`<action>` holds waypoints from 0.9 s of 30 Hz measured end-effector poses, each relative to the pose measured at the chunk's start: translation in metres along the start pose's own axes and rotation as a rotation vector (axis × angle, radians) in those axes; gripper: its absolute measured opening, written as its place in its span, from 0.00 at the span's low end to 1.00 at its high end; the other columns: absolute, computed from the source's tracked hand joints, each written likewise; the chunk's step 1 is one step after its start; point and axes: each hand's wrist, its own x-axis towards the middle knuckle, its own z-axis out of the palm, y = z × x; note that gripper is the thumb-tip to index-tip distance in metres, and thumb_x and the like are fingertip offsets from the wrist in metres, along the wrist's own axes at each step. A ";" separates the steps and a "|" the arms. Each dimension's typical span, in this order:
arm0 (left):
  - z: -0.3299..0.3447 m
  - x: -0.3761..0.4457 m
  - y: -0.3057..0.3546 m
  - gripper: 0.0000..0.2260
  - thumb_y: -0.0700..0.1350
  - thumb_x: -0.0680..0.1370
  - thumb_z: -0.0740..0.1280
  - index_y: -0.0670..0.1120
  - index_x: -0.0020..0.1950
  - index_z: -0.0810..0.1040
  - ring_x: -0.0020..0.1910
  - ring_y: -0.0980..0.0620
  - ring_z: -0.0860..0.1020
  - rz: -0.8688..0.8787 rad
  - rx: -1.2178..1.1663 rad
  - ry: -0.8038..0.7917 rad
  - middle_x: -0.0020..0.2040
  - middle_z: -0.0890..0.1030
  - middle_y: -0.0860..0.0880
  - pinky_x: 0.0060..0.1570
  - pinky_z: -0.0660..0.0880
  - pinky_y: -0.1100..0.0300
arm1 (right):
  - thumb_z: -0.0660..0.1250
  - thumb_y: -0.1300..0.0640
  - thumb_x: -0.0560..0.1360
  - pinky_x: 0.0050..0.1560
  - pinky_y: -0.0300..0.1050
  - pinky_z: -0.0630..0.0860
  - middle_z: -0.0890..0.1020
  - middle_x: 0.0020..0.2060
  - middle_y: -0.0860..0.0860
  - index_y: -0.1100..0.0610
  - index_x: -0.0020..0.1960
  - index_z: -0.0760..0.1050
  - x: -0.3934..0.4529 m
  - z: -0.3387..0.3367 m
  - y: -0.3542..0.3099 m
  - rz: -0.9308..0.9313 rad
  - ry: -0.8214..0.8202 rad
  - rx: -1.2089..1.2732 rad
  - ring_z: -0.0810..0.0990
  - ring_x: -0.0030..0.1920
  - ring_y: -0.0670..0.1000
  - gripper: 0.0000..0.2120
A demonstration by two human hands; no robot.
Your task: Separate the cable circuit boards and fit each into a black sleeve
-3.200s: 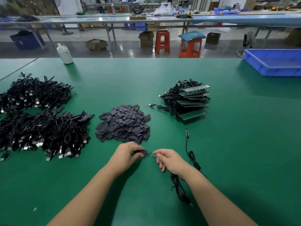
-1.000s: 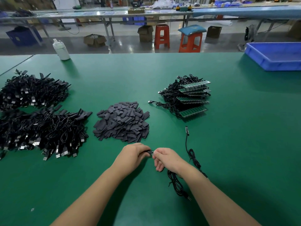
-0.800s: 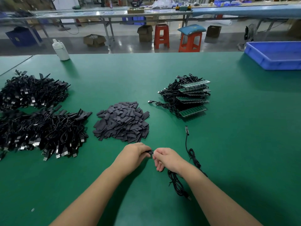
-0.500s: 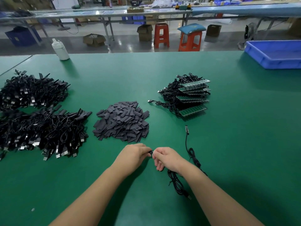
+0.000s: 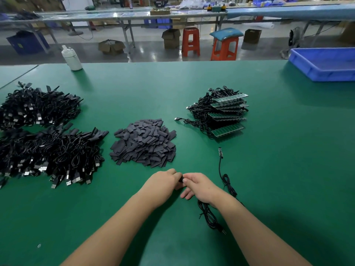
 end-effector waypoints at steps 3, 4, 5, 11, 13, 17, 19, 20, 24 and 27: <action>0.000 0.003 0.005 0.10 0.42 0.81 0.59 0.45 0.61 0.71 0.49 0.43 0.78 -0.025 0.068 -0.018 0.53 0.74 0.46 0.47 0.73 0.51 | 0.52 0.63 0.85 0.42 0.42 0.80 0.82 0.52 0.54 0.64 0.63 0.73 -0.001 0.001 0.000 -0.001 -0.004 0.019 0.82 0.39 0.51 0.14; 0.000 0.003 0.007 0.10 0.42 0.81 0.59 0.45 0.61 0.71 0.49 0.42 0.78 -0.027 0.086 -0.021 0.53 0.74 0.46 0.47 0.73 0.51 | 0.51 0.63 0.85 0.42 0.43 0.80 0.82 0.50 0.53 0.64 0.63 0.73 -0.001 0.001 -0.001 -0.001 -0.001 0.020 0.82 0.39 0.51 0.14; 0.000 0.003 0.008 0.10 0.41 0.81 0.58 0.44 0.61 0.70 0.49 0.42 0.78 -0.025 0.104 -0.020 0.54 0.74 0.45 0.46 0.72 0.51 | 0.51 0.63 0.85 0.43 0.44 0.81 0.82 0.48 0.51 0.64 0.63 0.74 -0.001 0.001 -0.001 -0.003 0.001 0.016 0.82 0.39 0.51 0.14; 0.003 0.000 0.010 0.09 0.39 0.79 0.60 0.44 0.60 0.70 0.50 0.44 0.77 -0.008 0.143 0.005 0.54 0.73 0.45 0.42 0.68 0.55 | 0.52 0.63 0.85 0.42 0.42 0.82 0.83 0.45 0.48 0.64 0.61 0.75 -0.001 0.000 -0.002 -0.002 0.006 -0.005 0.83 0.37 0.49 0.14; 0.006 0.001 0.007 0.10 0.39 0.79 0.60 0.44 0.60 0.70 0.52 0.45 0.76 0.007 0.112 0.037 0.55 0.72 0.46 0.46 0.70 0.55 | 0.52 0.62 0.85 0.40 0.41 0.81 0.83 0.45 0.49 0.63 0.59 0.76 -0.001 0.002 -0.003 0.001 0.024 0.003 0.83 0.37 0.50 0.14; 0.010 0.000 0.009 0.23 0.36 0.79 0.60 0.43 0.74 0.66 0.66 0.48 0.72 -0.107 -0.349 0.250 0.72 0.68 0.47 0.65 0.70 0.56 | 0.55 0.61 0.84 0.36 0.41 0.79 0.82 0.42 0.53 0.63 0.56 0.75 0.000 0.003 0.000 0.015 0.156 0.175 0.80 0.34 0.49 0.11; 0.010 -0.002 0.014 0.25 0.39 0.80 0.61 0.45 0.77 0.63 0.67 0.51 0.72 -0.283 -0.643 0.338 0.72 0.70 0.50 0.68 0.68 0.57 | 0.57 0.61 0.84 0.34 0.40 0.78 0.84 0.41 0.53 0.62 0.56 0.76 -0.002 0.001 0.001 0.015 0.260 0.357 0.79 0.33 0.48 0.10; 0.011 -0.004 0.015 0.23 0.42 0.81 0.63 0.47 0.76 0.65 0.64 0.53 0.74 -0.355 -0.760 0.337 0.69 0.73 0.51 0.68 0.69 0.58 | 0.57 0.61 0.84 0.33 0.40 0.77 0.84 0.40 0.53 0.62 0.56 0.76 -0.002 0.000 0.000 0.017 0.316 0.479 0.79 0.32 0.47 0.10; 0.013 -0.011 0.022 0.13 0.47 0.79 0.69 0.46 0.63 0.80 0.53 0.54 0.82 -0.381 -1.171 0.155 0.55 0.84 0.51 0.62 0.76 0.57 | 0.56 0.60 0.84 0.35 0.41 0.72 0.83 0.39 0.51 0.58 0.54 0.77 0.001 -0.002 -0.010 -0.004 0.464 1.042 0.75 0.31 0.46 0.10; 0.012 -0.017 0.028 0.08 0.43 0.79 0.69 0.42 0.56 0.82 0.45 0.54 0.81 -0.333 -1.310 0.128 0.50 0.85 0.44 0.54 0.77 0.57 | 0.55 0.60 0.84 0.39 0.40 0.70 0.81 0.37 0.51 0.57 0.52 0.76 0.005 -0.001 -0.027 -0.035 0.447 1.308 0.73 0.33 0.47 0.11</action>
